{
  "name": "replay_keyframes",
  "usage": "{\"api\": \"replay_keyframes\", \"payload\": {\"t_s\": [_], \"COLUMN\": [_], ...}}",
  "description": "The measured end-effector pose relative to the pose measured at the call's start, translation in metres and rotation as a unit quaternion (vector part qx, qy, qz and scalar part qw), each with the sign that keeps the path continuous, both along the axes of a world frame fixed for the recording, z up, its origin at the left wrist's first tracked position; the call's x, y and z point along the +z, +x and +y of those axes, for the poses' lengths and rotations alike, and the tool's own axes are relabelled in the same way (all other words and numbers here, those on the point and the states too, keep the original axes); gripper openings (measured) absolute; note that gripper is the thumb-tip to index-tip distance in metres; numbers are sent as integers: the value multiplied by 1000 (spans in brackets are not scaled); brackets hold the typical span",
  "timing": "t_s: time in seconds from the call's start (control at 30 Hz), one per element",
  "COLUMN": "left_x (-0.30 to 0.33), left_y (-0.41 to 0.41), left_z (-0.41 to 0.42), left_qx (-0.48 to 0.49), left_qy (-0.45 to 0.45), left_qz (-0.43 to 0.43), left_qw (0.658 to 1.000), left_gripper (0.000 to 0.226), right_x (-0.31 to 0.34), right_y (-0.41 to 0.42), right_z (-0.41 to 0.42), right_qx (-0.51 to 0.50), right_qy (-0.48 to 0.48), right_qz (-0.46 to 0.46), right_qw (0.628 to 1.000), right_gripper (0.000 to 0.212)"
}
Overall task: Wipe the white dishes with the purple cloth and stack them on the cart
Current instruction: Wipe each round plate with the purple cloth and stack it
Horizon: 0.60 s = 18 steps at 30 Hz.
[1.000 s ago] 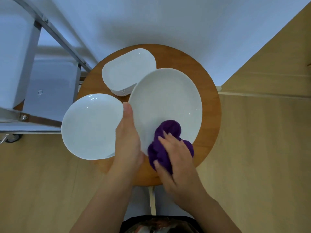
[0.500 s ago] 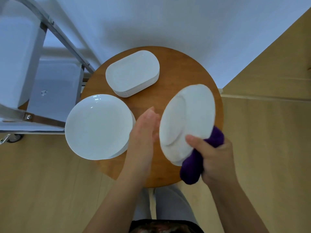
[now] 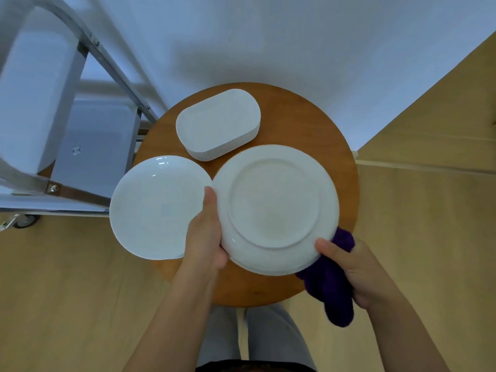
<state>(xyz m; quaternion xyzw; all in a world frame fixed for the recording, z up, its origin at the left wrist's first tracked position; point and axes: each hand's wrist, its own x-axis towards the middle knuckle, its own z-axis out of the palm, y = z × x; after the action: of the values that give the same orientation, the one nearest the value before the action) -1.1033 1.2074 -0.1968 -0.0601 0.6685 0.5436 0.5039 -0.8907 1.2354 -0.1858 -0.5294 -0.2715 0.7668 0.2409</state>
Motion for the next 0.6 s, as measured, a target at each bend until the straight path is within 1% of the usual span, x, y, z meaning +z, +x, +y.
{"api": "replay_keyframes", "payload": {"t_s": [0.03,0.07,0.1,0.13,0.17,0.2,0.23,0.27,0.3,0.33,0.37,0.4,0.43,0.47,0.5,0.53,0.6], "left_x": [5,9,15,19,24,28,32,35,39,42,45,47,48,49,50,50,50], "left_y": [-3,-6,-8,-10,-11,-12,-11,-10,-7,-4,-1,1,1,0,-1,-2,-3], "left_z": [-1,-1,0,1,2,3,5,6,9,10,11,11,11,11,10,8,2], "left_qx": [-14,-37,-62,-88,-116,-145,-172,-197,-221,-243,-261,-273,-280,-285,-292,-305,-327], "left_qy": [17,29,36,35,30,25,20,17,16,20,30,44,60,77,92,102,113], "left_qz": [53,111,169,232,291,338,370,395,415,436,457,475,483,481,474,468,458], "left_qw": [998,993,983,968,949,930,913,897,883,866,850,835,827,825,825,823,819], "left_gripper": [30,32,36,43,49,50,47,44,45,49,55,61,64,65,64,62,49], "right_x": [1,-1,1,5,14,21,29,37,43,49,53,52,49,47,47,47,47], "right_y": [0,1,1,0,-2,-6,-15,-25,-36,-49,-62,-73,-79,-83,-84,-85,-82], "right_z": [2,5,8,12,16,19,20,20,20,19,17,15,14,16,20,25,36], "right_qx": [1,-27,-78,-131,-156,-168,-161,-135,-88,-9,90,185,252,290,310,318,340], "right_qy": [-5,-7,0,34,86,148,192,229,279,351,425,490,534,561,578,594,613], "right_qz": [-61,-115,-164,-207,-231,-207,-168,-126,-112,-131,-165,-205,-248,-276,-287,-283,-257], "right_qw": [998,993,983,969,957,952,953,956,950,927,886,827,768,725,698,682,666], "right_gripper": [23,21,11,5,12,11,19,38,58,73,82,86,88,87,85,82,77]}}
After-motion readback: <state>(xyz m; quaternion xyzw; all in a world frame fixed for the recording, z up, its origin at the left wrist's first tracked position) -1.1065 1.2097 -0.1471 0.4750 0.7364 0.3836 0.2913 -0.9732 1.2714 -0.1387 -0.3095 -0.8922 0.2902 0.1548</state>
